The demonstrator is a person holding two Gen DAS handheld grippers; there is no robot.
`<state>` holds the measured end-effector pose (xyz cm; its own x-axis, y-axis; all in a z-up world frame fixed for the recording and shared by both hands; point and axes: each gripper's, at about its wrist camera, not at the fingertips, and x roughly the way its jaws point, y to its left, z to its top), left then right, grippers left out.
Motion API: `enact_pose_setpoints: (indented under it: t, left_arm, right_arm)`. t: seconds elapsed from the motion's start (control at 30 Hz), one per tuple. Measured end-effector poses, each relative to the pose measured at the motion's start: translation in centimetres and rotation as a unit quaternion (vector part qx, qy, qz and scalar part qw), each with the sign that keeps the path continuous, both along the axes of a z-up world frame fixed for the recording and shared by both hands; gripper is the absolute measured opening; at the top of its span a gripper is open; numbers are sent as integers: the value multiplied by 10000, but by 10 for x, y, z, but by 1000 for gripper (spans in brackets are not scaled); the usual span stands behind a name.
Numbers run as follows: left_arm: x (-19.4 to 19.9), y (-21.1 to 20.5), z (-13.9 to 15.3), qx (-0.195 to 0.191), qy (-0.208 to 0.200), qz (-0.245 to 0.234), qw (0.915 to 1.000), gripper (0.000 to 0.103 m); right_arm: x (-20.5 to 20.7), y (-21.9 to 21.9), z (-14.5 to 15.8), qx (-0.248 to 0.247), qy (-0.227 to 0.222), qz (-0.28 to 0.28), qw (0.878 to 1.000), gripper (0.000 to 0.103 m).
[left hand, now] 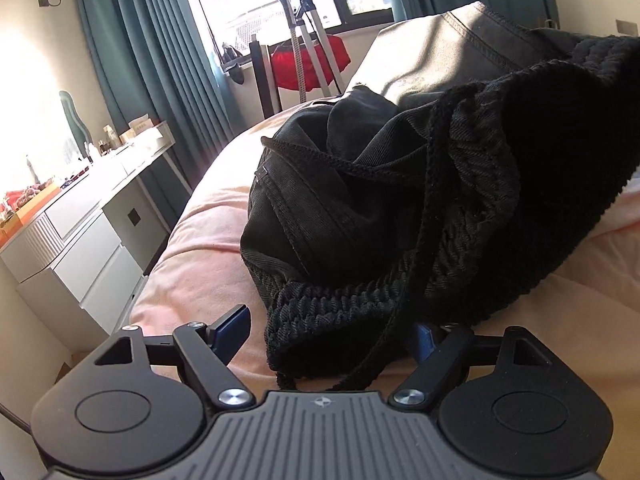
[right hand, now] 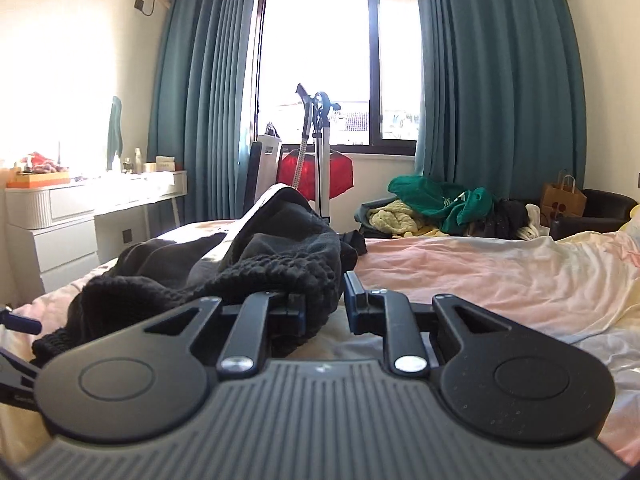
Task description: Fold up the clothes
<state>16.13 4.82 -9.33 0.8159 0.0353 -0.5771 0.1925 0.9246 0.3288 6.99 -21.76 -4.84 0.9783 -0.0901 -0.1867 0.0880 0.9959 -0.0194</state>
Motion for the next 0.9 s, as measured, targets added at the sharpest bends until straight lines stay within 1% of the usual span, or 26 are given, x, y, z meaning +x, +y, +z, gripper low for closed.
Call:
enact_pose_setpoints:
  t: [0.07, 0.1, 0.2, 0.23, 0.3, 0.37, 0.47, 0.53, 0.6, 0.7, 0.77, 0.8, 0.9]
  left_arm:
    - [2, 2, 0, -60, 9, 73, 10000, 82]
    - [3, 4, 0, -94, -13, 104, 9999, 82]
    - [4, 6, 1, -59, -56, 155, 9998, 80]
    - [5, 7, 1, -33, -67, 172, 9998, 79]
    - [6, 9, 1, -35, -68, 188, 9998, 76]
    - [6, 13, 0, -104, -50, 198, 9997, 75]
    - [4, 14, 0, -210, -63, 220, 9995, 75]
    - [3, 13, -2, -190, -102, 210, 9995, 75]
    - [2, 9, -5, -113, -153, 203, 9996, 74]
    - [7, 17, -7, -648, 67, 479, 9967, 73]
    - [8, 26, -6, -969, 174, 603, 9933, 73]
    - [8, 27, -6, -1018, 191, 633, 9926, 74]
    - [4, 27, -6, -1022, 185, 686, 9922, 74]
  right_arm:
    - [9, -2, -11, -214, 321, -235, 9990, 21]
    - [15, -6, -17, -255, 555, -359, 9975, 22]
    - [35, -20, -37, 51, 1364, -444, 9896, 23]
    - [39, -20, -42, 26, 1501, -444, 9877, 23]
    - [39, -9, -48, -422, 1424, -430, 9880, 23]
    - [40, 1, -52, -837, 1329, -401, 9868, 23]
    - [35, 12, -50, -1244, 1131, -274, 9854, 22]
    - [36, 14, -49, -1391, 1169, -170, 9832, 24]
    - [38, 9, -48, -1196, 1264, -117, 9847, 25]
    - [39, -4, -45, -594, 1396, -58, 9884, 24]
    - [35, -11, -40, -311, 1386, 9, 9899, 22]
    - [33, -13, -37, -198, 1371, 32, 9904, 19]
    - [24, -21, -29, 202, 1180, 46, 9928, 15]
